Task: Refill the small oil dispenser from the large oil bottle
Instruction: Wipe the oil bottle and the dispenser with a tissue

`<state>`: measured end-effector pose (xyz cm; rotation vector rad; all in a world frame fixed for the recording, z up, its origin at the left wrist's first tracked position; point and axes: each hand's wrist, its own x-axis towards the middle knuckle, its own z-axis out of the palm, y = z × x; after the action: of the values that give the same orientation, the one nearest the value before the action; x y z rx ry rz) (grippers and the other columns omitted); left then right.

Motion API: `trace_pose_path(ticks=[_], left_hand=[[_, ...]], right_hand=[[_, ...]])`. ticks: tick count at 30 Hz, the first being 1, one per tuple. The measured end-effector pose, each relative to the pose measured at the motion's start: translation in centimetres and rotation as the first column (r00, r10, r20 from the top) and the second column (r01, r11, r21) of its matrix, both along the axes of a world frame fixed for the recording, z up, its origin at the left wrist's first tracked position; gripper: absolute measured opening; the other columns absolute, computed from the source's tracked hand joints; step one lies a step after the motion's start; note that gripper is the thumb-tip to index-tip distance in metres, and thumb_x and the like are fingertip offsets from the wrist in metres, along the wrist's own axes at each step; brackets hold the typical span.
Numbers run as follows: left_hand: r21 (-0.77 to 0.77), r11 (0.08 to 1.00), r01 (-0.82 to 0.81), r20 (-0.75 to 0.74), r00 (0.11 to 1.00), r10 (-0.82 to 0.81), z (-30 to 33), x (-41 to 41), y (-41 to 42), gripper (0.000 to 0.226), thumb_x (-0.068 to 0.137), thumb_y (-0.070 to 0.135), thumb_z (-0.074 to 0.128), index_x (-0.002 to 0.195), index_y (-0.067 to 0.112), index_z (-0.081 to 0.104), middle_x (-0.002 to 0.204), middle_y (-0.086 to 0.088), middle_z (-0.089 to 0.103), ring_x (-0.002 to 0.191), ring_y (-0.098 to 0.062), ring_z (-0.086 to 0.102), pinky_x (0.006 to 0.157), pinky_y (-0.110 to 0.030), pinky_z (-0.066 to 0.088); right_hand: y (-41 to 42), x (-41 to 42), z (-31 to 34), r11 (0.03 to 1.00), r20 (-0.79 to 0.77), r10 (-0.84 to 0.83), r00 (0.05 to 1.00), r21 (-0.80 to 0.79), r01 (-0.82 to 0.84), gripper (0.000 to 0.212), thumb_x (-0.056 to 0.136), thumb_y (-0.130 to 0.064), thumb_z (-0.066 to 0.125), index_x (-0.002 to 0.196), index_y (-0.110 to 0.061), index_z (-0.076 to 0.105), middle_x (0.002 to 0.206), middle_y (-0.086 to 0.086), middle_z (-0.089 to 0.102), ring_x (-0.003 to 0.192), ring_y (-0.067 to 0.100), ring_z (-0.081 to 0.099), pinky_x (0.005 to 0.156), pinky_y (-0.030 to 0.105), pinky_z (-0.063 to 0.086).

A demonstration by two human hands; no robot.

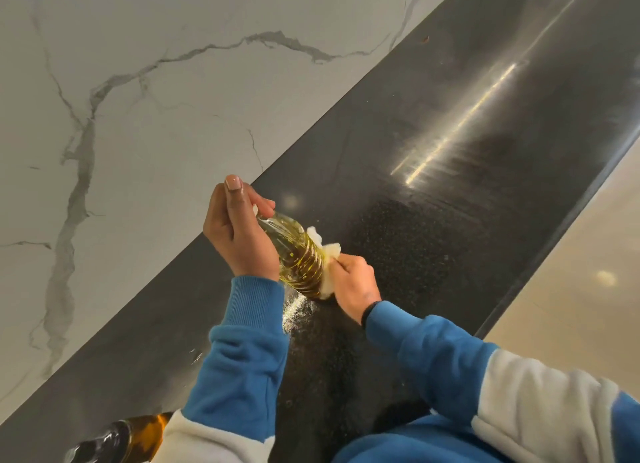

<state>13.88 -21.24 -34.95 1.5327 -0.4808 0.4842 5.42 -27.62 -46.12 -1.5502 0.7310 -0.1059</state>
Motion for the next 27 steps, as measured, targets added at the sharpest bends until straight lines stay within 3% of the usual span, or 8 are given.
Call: trace_pose_path(ticks=[2,5,10,12,16,20,23,27], left_hand=[[0.016,1.000,0.007,-0.017,1.000,-0.007,-0.2,0.1,0.0,0.044,0.107,0.020,0.037,0.065,0.015,0.051,0.052,0.005,0.051,0.055,-0.028,0.055,0.069,-0.057,0.051],[0.012,0.999,0.035,-0.057,0.998,-0.034,-0.3,0.5,0.2,0.040,0.107,0.018,0.038,0.068,0.016,0.048,0.049,0.007,0.052,0.054,-0.034,0.052,0.072,-0.067,0.048],[-0.006,1.000,-0.003,-0.066,0.998,0.003,0.2,0.4,0.0,0.044,0.103,0.013,0.038,0.062,0.018,0.053,0.054,-0.004,0.050,0.057,-0.020,0.044,0.065,-0.029,0.042],[0.025,0.998,-0.061,-0.087,0.994,0.063,0.4,0.7,0.0,0.045,0.102,0.023,0.039,0.062,0.031,0.057,0.061,0.004,0.053,0.068,-0.023,0.045,0.070,-0.034,0.039],[-0.001,0.974,-0.227,-0.115,0.967,0.226,0.5,-0.8,-0.7,0.040,0.104,0.030,0.039,0.072,0.027,0.063,0.081,-0.015,0.059,0.075,-0.015,0.050,0.074,-0.027,0.043],[-0.098,0.976,-0.192,-0.143,0.974,0.178,0.8,-1.9,-1.8,0.041,0.105,0.026,0.038,0.067,0.023,0.055,0.066,0.004,0.053,0.067,-0.016,0.047,0.071,-0.031,0.044],[-0.165,0.986,-0.034,-0.184,0.983,0.003,1.2,-0.5,-1.5,0.050,0.105,0.026,0.041,0.055,0.027,0.046,0.053,0.011,0.043,0.058,-0.017,0.041,0.066,-0.033,0.039],[-0.138,0.980,0.146,-0.208,0.963,-0.173,1.4,0.7,-0.5,0.055,0.105,0.026,0.043,0.050,0.023,0.043,0.048,0.007,0.038,0.050,-0.015,0.039,0.059,-0.030,0.038]], right_hand=[[-0.8,0.2,-0.7,0.999,-0.094,0.036,0.995,0.021,-0.034,0.034,0.099,-0.020,0.044,0.085,0.004,0.064,0.073,0.002,0.053,0.072,0.017,0.047,0.065,0.038,0.041],[-0.6,1.0,2.5,1.000,0.015,-0.013,1.000,0.003,0.013,0.033,0.098,-0.021,0.045,0.076,-0.002,0.060,0.071,0.001,0.055,0.072,0.017,0.050,0.064,0.036,0.044],[0.8,1.4,9.6,0.996,0.476,-0.089,0.875,0.044,0.078,0.034,0.100,-0.021,0.050,0.071,-0.007,0.058,0.064,-0.005,0.047,0.061,0.006,0.040,0.054,0.027,0.036],[1.3,1.3,9.5,0.996,0.556,-0.070,0.829,-0.006,0.088,0.034,0.101,-0.017,0.050,0.068,-0.016,0.056,0.061,-0.009,0.045,0.057,0.003,0.036,0.052,0.023,0.033],[0.9,1.1,3.5,0.993,0.324,-0.097,0.941,-0.029,0.112,0.036,0.102,-0.021,0.048,0.067,-0.013,0.055,0.061,-0.006,0.049,0.056,0.005,0.041,0.053,0.027,0.038],[-0.2,0.8,-1.1,1.000,-0.080,-0.014,0.997,0.011,0.015,0.031,0.100,-0.017,0.043,0.081,0.001,0.061,0.072,0.003,0.053,0.068,0.015,0.048,0.063,0.033,0.042],[-1.0,1.8,1.0,0.999,-0.022,-0.029,0.999,0.037,0.030,0.031,0.094,-0.015,0.045,0.067,-0.006,0.057,0.068,0.001,0.054,0.069,0.018,0.052,0.062,0.031,0.044],[-1.4,3.4,6.5,0.986,0.349,-0.068,0.935,0.166,0.009,0.035,0.090,-0.035,0.053,0.080,-0.005,0.068,0.072,0.000,0.059,0.070,0.015,0.053,0.062,0.036,0.046]])
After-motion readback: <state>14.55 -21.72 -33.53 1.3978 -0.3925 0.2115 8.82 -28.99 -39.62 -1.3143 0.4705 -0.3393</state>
